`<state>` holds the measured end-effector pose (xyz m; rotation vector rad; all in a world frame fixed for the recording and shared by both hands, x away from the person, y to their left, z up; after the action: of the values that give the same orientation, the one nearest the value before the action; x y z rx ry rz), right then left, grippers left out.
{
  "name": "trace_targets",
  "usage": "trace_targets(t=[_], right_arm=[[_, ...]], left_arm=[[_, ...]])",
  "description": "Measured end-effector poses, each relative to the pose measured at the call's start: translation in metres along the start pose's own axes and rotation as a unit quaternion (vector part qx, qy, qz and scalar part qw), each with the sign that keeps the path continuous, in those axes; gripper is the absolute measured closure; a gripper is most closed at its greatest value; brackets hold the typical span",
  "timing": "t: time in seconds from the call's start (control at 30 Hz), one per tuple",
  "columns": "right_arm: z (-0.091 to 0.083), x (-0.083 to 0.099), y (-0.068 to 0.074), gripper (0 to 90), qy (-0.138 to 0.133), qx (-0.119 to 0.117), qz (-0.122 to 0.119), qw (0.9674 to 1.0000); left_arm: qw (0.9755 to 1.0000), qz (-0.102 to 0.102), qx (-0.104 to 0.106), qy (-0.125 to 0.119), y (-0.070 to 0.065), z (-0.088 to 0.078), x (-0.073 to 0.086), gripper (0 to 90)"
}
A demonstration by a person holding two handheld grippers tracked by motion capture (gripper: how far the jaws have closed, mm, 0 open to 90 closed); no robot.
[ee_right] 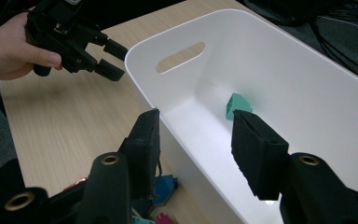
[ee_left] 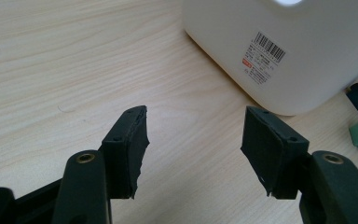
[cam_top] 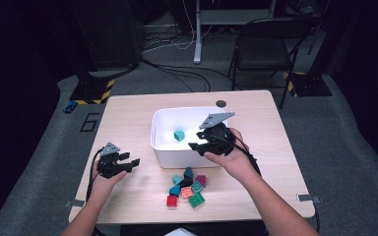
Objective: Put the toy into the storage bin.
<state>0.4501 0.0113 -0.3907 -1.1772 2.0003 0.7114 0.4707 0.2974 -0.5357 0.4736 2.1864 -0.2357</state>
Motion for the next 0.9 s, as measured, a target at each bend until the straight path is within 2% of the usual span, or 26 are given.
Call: trace_targets(t=[0.2, 0.23, 0.47, 0.6, 0.9], right_arm=[[-0.006, 0.012, 0.007, 51.7, -0.005, 0.002, 0.002, 1.0], [-0.006, 0.015, 0.008, 51.6, -0.006, 0.003, -0.004, 1.0], [-0.008, 0.032, 0.017, 51.8, -0.009, 0.002, 0.002, 1.0], [-0.005, 0.042, 0.018, 52.0, -0.011, 0.004, 0.002, 0.9999], [0.009, 0.072, 0.015, 52.2, -0.005, 0.007, 0.021, 0.9997]], left_arm=[[1.0, 0.0, 0.0, 0.0, 0.0, 0.0, 0.0, 40.2], [1.0, 0.0, 0.0, 0.0, 0.0, 0.0, 0.0, 40.2], [1.0, 0.001, 0.0, 0.001, -0.001, 0.0, 0.0, 40.2], [1.0, 0.0, 0.0, 0.001, 0.0, 0.0, 0.0, 40.2], [1.0, -0.003, -0.003, -0.001, 0.0, 0.001, 0.0, 40.2]])
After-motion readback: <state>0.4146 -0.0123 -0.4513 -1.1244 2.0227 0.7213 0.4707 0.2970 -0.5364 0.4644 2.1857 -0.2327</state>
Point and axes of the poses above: each handheld gripper's, and its own axes: z roughly forward along the jaws, x roughly out of its underside, y roughly to its left, the point moved 8 cm from there along z, roughly forward along the jaws, and after that the axes turned 11 degrees about -x, right-handed, at the moved point
